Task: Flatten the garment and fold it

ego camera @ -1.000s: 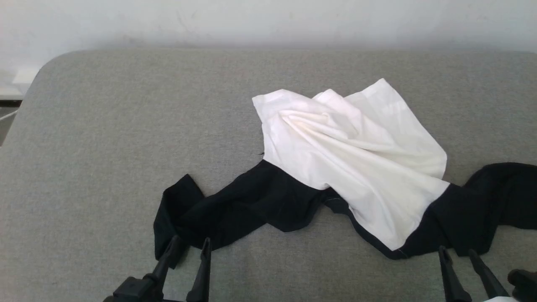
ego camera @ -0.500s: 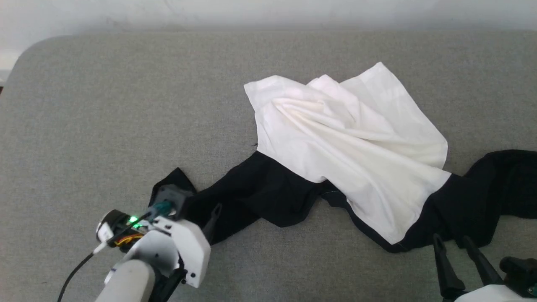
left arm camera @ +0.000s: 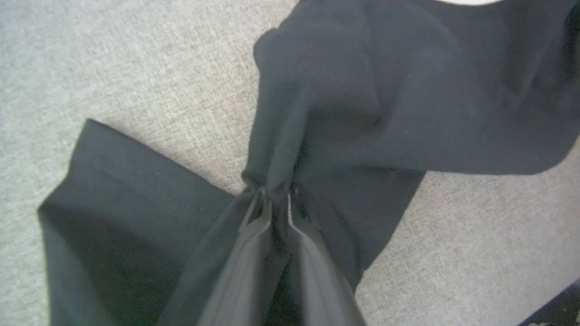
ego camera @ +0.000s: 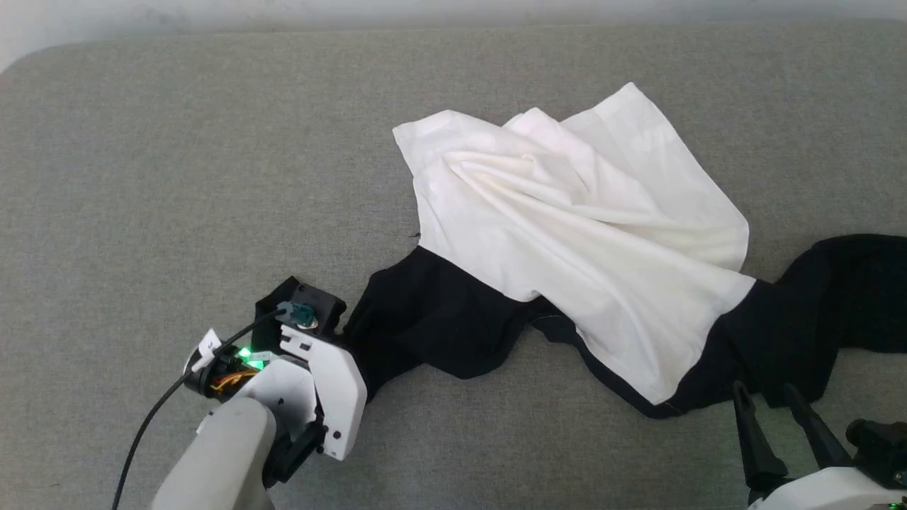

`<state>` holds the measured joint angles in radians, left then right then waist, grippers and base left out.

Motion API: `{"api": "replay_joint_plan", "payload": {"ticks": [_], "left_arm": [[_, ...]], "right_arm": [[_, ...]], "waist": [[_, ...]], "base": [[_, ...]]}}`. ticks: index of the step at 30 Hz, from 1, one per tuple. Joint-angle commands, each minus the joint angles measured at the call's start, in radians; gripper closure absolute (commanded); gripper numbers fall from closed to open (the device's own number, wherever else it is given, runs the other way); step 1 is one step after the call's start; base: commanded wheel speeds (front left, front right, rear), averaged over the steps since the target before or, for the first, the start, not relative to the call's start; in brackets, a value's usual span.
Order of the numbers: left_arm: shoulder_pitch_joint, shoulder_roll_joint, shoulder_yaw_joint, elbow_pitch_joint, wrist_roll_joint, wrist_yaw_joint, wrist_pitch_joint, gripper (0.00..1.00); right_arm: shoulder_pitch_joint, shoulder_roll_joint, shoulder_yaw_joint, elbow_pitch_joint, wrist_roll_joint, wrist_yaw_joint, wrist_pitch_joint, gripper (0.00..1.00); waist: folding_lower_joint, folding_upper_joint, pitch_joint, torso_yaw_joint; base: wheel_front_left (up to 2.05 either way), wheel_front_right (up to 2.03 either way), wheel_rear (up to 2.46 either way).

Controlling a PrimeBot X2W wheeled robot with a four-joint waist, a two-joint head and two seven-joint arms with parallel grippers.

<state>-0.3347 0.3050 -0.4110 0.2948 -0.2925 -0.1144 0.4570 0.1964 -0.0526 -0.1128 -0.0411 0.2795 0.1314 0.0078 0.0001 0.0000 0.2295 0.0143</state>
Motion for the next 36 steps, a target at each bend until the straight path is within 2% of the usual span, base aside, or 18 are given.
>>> {"api": "replay_joint_plan", "payload": {"ticks": [1,4,7,13,16,19,21,25,30,32,36], "left_arm": [[0.029,-0.006,-0.009,0.028,-0.031,-0.009,0.007,1.00],[0.042,0.013,0.021,-0.002,-0.100,-0.012,0.022,1.00],[0.068,0.072,0.083,-0.057,-0.165,-0.012,0.044,1.00],[0.179,0.203,0.236,-0.149,-0.234,0.044,0.063,1.00],[0.228,0.236,0.286,-0.177,-0.234,0.065,0.016,1.00],[0.251,0.233,0.306,-0.168,-0.221,0.079,-0.056,0.99],[0.255,0.208,0.303,-0.158,-0.230,0.075,-0.092,0.00],[0.258,0.149,0.311,-0.177,-0.286,0.058,-0.151,0.00],[0.291,0.093,0.361,-0.325,-0.328,0.048,-0.301,0.00],[0.314,0.079,0.382,-0.391,-0.283,0.069,-0.402,0.00],[0.381,0.057,0.380,-0.455,-0.134,0.142,-0.574,0.00]], "right_arm": [[-0.012,0.002,-0.004,-0.008,-0.008,-0.001,0.001,0.00],[-0.008,0.002,-0.001,-0.011,-0.007,-0.001,0.004,0.00],[-0.003,0.002,0.003,-0.014,-0.006,-0.001,0.007,0.00],[0.007,0.002,0.004,-0.014,-0.009,-0.001,0.014,0.00],[0.009,0.002,0.000,-0.010,-0.011,-0.001,0.017,0.00],[0.007,0.002,0.001,-0.006,-0.017,-0.001,0.024,0.00],[0.004,0.002,0.002,-0.005,-0.020,-0.001,0.027,0.00],[0.008,0.002,0.004,-0.006,-0.026,-0.001,0.036,0.00],[0.017,0.002,0.003,-0.011,-0.031,-0.001,0.046,0.00],[0.020,0.002,0.003,-0.012,-0.031,-0.001,0.047,0.00],[0.023,0.002,0.008,-0.013,-0.028,-0.001,0.047,0.00]], "waist": [[-0.0001,0.0000,-0.005,0.005],[-0.0001,0.0000,-0.012,0.010],[-0.0001,0.0000,-0.016,0.010],[-0.0001,0.0000,-0.013,0.002],[-0.0001,0.0000,-0.009,0.002],[-0.0001,0.0000,-0.005,0.006],[-0.0001,0.0000,-0.007,0.009],[-0.0001,0.0000,-0.019,0.017],[-0.0001,0.0000,-0.039,0.021],[-0.0001,0.0000,-0.044,0.022],[-0.0001,0.0000,-0.051,0.022]], "base": [[0.00,0.00,0.00],[0.00,0.00,0.00],[0.00,0.00,0.00],[0.00,0.00,0.00],[0.00,0.00,0.00],[0.00,0.00,0.00],[0.00,0.00,0.00],[0.00,0.00,0.00],[0.00,0.00,0.00],[0.00,0.00,0.00],[0.00,0.00,0.00]]}}
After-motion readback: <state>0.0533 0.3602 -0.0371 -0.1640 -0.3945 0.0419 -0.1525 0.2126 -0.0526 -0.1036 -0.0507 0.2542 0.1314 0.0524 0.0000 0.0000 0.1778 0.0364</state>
